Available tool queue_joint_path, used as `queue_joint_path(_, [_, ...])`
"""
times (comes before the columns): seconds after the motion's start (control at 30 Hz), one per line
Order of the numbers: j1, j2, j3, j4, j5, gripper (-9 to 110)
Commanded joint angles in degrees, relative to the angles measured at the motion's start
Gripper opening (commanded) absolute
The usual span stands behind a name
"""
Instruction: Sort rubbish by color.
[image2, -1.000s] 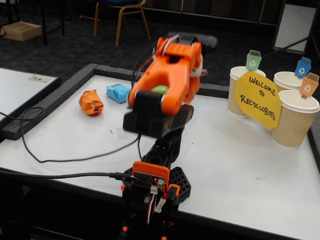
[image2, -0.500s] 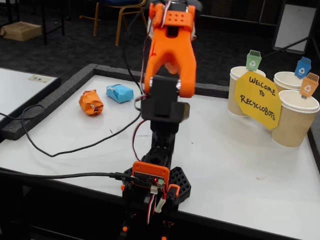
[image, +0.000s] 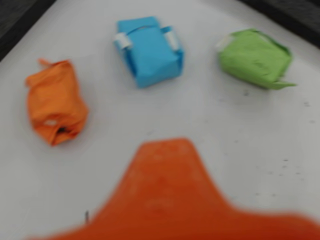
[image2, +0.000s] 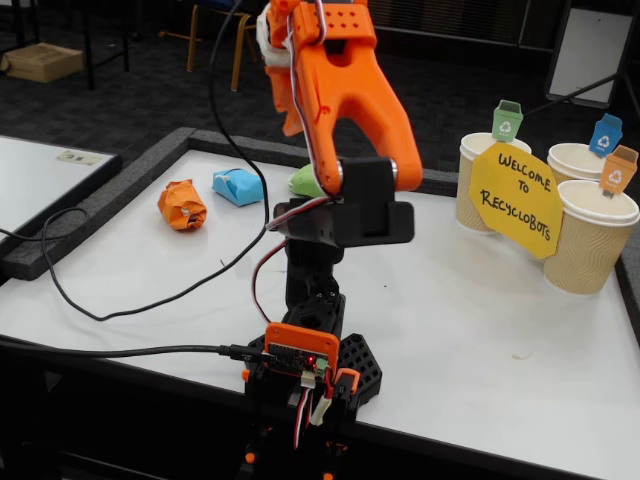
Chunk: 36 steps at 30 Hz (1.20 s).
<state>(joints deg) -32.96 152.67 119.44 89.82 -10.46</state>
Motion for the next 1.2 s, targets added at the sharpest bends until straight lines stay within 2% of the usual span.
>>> queue_joint_path(0.0, [-2.8,3.5,-6.9,0.4,-1.2,6])
queue_joint_path(0.3, [-1.8,3.4,-7.4,0.3,-1.2,6])
queue_joint_path(0.5, [3.1,1.1,-7.6,-2.8,-1.2,6])
queue_joint_path(0.77, [10.8,-10.9,-6.2,-12.7,-1.2,7])
queue_joint_path(1.17, [15.0,-34.5,-8.0,-26.8,-1.2,7])
